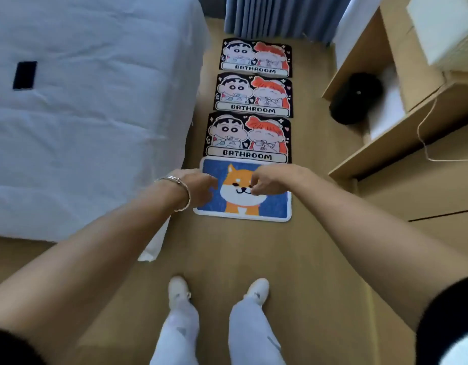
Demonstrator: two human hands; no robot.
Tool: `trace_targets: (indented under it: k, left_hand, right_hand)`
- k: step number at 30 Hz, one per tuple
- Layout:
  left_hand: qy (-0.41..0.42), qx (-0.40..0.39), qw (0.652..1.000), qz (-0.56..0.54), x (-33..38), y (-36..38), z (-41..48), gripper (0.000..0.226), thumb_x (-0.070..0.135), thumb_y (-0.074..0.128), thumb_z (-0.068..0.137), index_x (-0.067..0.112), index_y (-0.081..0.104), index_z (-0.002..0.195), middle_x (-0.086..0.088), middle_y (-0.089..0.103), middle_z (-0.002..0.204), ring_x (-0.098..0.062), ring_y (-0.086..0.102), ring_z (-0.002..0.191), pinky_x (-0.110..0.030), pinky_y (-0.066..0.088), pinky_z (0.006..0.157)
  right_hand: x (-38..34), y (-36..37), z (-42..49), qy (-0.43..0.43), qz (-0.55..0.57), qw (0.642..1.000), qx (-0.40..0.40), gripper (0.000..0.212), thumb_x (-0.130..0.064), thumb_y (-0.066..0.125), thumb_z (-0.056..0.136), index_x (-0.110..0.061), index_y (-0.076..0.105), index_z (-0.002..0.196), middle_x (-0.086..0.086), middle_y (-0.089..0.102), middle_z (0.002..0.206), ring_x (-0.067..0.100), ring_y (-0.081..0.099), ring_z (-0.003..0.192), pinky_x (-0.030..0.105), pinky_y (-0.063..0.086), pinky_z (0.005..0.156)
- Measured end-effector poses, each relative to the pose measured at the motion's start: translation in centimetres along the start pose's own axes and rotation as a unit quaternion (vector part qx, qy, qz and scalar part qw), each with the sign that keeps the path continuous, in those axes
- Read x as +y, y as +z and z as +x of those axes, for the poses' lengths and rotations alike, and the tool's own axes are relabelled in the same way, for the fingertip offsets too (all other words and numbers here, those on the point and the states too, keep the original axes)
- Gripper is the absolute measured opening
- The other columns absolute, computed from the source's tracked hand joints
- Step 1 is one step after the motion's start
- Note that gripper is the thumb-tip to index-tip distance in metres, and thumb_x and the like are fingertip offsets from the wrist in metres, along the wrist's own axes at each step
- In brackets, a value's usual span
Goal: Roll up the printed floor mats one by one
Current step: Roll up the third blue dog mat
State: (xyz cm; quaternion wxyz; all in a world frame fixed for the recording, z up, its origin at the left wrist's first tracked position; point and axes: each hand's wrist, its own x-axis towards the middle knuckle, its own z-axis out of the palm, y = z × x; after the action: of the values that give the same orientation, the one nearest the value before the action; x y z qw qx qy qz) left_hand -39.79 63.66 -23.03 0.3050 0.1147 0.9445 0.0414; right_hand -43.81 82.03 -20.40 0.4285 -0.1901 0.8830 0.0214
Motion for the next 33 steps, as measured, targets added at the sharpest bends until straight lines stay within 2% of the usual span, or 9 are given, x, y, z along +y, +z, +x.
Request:
trace_targets:
  k: [2,5,9,13,16,21,25,30,33]
  left_hand:
    - [0.004,-0.045,0.999,0.011,-0.7,3.2,2.6,0.032,0.03,0.048,0.096,0.031,0.055,0.127,0.002,0.061,0.119,-0.021,0.062,0.101,-0.034,0.055,0.084]
    - [0.018,-0.097,0.995,0.034,-1.6,8.3,6.8,0.032,0.027,0.042,0.097,0.026,0.053,0.127,-0.002,0.06,0.12,-0.023,0.059,0.103,-0.032,0.052,0.086]
    - [0.015,-0.106,0.994,0.036,-2.5,16.3,13.4,0.044,0.021,0.037,0.097,0.032,0.04,0.139,0.0,0.053,0.136,-0.022,0.057,0.113,-0.031,0.049,0.083]
    - [0.013,-0.115,0.993,0.033,-3.7,24.8,19.9,0.044,0.021,0.034,0.097,0.031,0.036,0.14,0.001,0.053,0.136,-0.022,0.056,0.116,-0.035,0.049,0.088]
    - [0.008,-0.124,0.991,0.055,-5.6,31.0,24.9,0.043,0.021,0.033,0.095,0.029,0.038,0.137,0.0,0.056,0.132,-0.023,0.057,0.113,-0.036,0.049,0.088]
    - [-0.012,-0.119,0.989,0.091,-9.9,40.0,31.9,0.037,0.022,0.034,0.096,0.024,0.043,0.132,-0.001,0.055,0.13,-0.023,0.056,0.113,-0.037,0.046,0.088]
    - [-0.042,-0.088,0.99,0.107,-13.1,46.7,36.7,0.033,0.021,0.041,0.093,0.021,0.048,0.125,-0.002,0.057,0.126,-0.023,0.059,0.108,-0.036,0.048,0.081]
    - [-0.08,-0.035,0.99,0.109,-15.2,53.4,41.5,0.03,0.014,0.043,0.091,0.018,0.049,0.12,-0.004,0.056,0.113,-0.024,0.059,0.096,-0.034,0.045,0.069]
    - [-0.081,-0.004,0.991,0.107,-15.6,55.9,44.3,0.027,0.011,0.042,0.091,0.016,0.045,0.117,-0.006,0.052,0.113,-0.025,0.055,0.097,-0.035,0.046,0.068]
  right_hand:
    - [0.9,2.5,3.4,-0.002,0.021,1.0,-0.018,0.035,-0.03,0.044,0.098,-0.012,0.06,0.123,0.008,0.059,0.125,0.026,0.054,0.111,0.038,0.04,0.093]
    - [2.6,7.6,8.9,0.005,0.09,0.996,-0.023,0.033,-0.029,0.043,0.096,-0.015,0.061,0.119,0.006,0.059,0.124,0.025,0.053,0.111,0.034,0.042,0.083]
    - [5.3,15.9,16.4,0.052,0.179,0.982,-0.025,0.031,-0.021,0.042,0.093,-0.015,0.06,0.117,0.007,0.061,0.119,0.025,0.057,0.099,0.03,0.041,0.072]
    - [7.4,23.9,23.9,0.109,0.27,0.957,-0.011,0.038,-0.022,0.041,0.094,-0.017,0.054,0.13,0.005,0.054,0.134,0.024,0.054,0.114,0.03,0.041,0.082]
    - [8.2,30.0,30.2,0.126,0.311,0.942,-0.019,0.039,-0.024,0.041,0.095,-0.02,0.053,0.132,0.004,0.052,0.136,0.025,0.054,0.117,0.034,0.044,0.094]
    - [8.0,38.1,40.3,0.121,0.32,0.939,-0.032,0.039,-0.025,0.044,0.096,-0.016,0.053,0.132,0.007,0.054,0.135,0.024,0.052,0.12,0.033,0.042,0.099]
    - [7.5,43.1,47.3,0.094,0.316,0.943,-0.042,0.042,-0.028,0.045,0.095,-0.017,0.052,0.135,0.007,0.053,0.136,0.024,0.052,0.121,0.035,0.041,0.102]
    - [8.6,47.1,54.4,0.069,0.283,0.956,-0.038,0.044,-0.028,0.044,0.095,-0.019,0.049,0.137,0.007,0.052,0.137,0.025,0.051,0.122,0.035,0.041,0.102]
    - [9.7,48.2,57.5,0.055,0.26,0.963,-0.032,0.042,-0.028,0.044,0.096,-0.02,0.048,0.137,0.007,0.051,0.138,0.025,0.051,0.122,0.033,0.04,0.101]
